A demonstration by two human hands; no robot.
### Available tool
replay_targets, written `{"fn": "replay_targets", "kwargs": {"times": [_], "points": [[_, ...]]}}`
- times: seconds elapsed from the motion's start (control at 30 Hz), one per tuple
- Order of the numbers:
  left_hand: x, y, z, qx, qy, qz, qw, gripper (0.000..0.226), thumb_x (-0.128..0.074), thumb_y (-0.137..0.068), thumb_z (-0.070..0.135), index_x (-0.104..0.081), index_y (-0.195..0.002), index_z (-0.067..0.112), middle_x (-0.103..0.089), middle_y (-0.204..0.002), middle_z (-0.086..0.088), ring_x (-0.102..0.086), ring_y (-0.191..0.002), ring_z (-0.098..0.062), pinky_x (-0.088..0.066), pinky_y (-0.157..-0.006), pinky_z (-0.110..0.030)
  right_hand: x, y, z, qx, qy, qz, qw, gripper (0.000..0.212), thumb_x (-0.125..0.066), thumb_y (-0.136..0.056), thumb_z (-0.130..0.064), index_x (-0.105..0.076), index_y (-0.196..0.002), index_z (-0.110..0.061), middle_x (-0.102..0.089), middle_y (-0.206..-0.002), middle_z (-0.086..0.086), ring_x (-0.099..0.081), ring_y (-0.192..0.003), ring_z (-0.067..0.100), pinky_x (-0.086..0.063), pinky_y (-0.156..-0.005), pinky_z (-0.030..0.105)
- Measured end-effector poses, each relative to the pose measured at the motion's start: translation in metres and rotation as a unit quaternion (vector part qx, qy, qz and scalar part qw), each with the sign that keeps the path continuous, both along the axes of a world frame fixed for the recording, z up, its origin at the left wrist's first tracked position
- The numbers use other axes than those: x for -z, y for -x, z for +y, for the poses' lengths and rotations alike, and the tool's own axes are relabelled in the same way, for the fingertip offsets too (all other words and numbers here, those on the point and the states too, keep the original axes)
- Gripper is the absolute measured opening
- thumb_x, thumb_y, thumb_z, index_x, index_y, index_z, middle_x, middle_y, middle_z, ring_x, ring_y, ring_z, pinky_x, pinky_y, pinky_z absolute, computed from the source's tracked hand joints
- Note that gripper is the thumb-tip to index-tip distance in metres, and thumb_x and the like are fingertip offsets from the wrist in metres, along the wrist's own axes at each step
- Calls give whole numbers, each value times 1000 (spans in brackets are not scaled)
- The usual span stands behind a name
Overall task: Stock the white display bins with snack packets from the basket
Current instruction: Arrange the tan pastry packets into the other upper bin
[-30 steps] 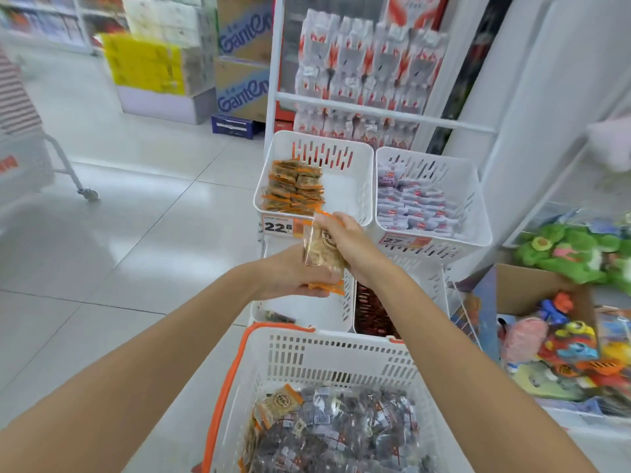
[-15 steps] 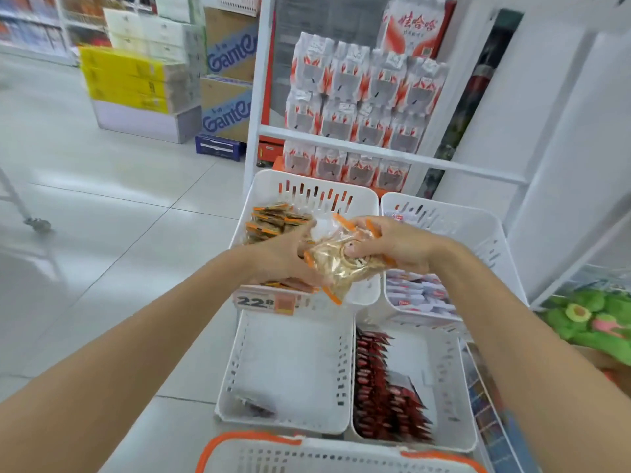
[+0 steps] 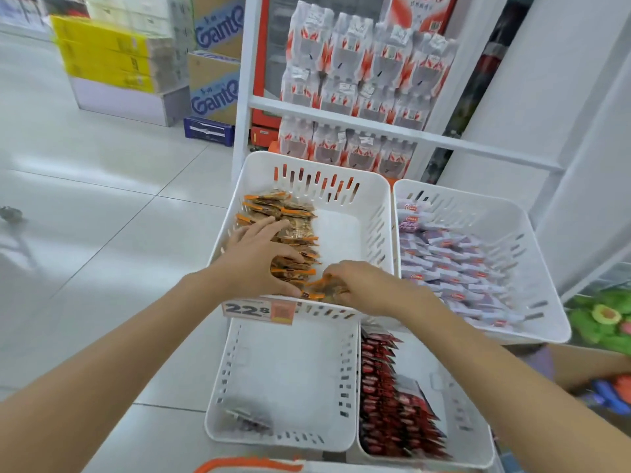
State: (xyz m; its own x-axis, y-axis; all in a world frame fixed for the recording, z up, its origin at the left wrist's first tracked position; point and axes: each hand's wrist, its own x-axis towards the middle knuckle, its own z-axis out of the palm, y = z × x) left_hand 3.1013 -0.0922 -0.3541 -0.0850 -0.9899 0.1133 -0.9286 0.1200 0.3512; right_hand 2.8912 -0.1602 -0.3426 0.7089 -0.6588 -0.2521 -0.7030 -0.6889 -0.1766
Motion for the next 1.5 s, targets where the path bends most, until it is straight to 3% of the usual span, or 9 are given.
{"fn": "replay_targets", "kwargs": {"times": [0.17, 0.3, 0.47, 0.67, 0.9, 1.13, 1.27, 1.37, 1.5], "points": [[-1, -1, -1, 12, -7, 43, 999, 36, -81, -67, 51, -60, -96, 52, -18, -159, 10, -1, -148, -12, 0, -118, -46, -22, 3, -7, 187, -384, -59, 902, 45, -51, -93, -56, -55, -131, -33, -50, -138, -8, -45, -129, 12, -41, -105, 35], [0, 0, -2, 22, -32, 36, 999, 18, -78, -70, 52, -63, -79, 54, -24, -157, 16, -2, -148, -9, 2, -117, -45, -18, -2, -11, 164, -300, 20, 940, 42, -61, -93, -21, -49, -130, -37, -56, -116, 2, -57, -88, 18, -54, -75, 30], [-2, 6, 1, -3, -24, 36, 999, 10, -67, -79, 57, -71, -85, 50, -28, -155, 18, -4, -146, -6, 3, -115, -38, -6, 3, -9, 200, -293, -155, 922, 35, -68, -83, 5, -60, -108, -18, -53, -120, 17, -62, -86, 22, -57, -75, 25], [-7, 31, -9, 34, 41, -62, 997, 22, -65, -83, 54, -73, -100, 43, -38, -148, 15, -16, -141, -9, -6, -112, -36, 0, 2, -1, 214, -204, -148, 944, 39, -69, -83, -2, -48, -114, -14, -53, -119, 11, -63, -103, 32, -58, -84, 43], [-6, 47, -26, 69, 41, -156, 984, 23, -56, -93, 45, -73, -105, 36, -51, -134, 13, -30, -132, -13, -21, -108, -36, -13, 13, 6, 127, -2, -94, 987, 8, -65, -87, -10, -60, -91, -15, -60, -96, 1, -58, -84, 20, -46, -65, 26], [-7, 40, -33, 32, 52, 122, 991, 12, -71, -85, 38, -78, -90, 31, -70, -101, 17, -57, -105, -7, -37, -104, -42, -18, 28, 6, 192, -75, -206, 957, 18, -66, -83, -2, -55, -78, -15, -72, -88, 10, -72, -77, 20, -57, -81, 45], [-2, 48, -30, 53, -43, 71, 995, 13, -70, -85, 41, -78, -94, 35, -65, -79, 25, -56, -85, 1, -35, -107, -37, -26, 23, 5, 208, -180, -98, 957, 15, -55, -88, -1, -56, -101, -7, -63, -98, 18, -62, -81, 24, -55, -77, 35], [4, 56, -28, 70, -73, 55, 993, 17, -63, -91, 40, -75, -103, 39, -69, -95, 23, -55, -100, -4, -27, -111, -40, -31, 16, 5, 259, -197, -105, 940, 47, -52, -92, -4, -38, -137, -3, -55, -129, 19, -59, -95, 24, -57, -87, 36], [1, 42, -25, 30, -28, 134, 990, 25, -58, -94, 38, -69, -117, 35, -65, -122, 15, -52, -120, -9, -37, -108, -36, -31, 4, 14, 213, -226, -31, 950, 66, -47, -99, -39, -15, -156, -23, -26, -158, 3, -46, -123, 23, -47, -96, 31]]}}
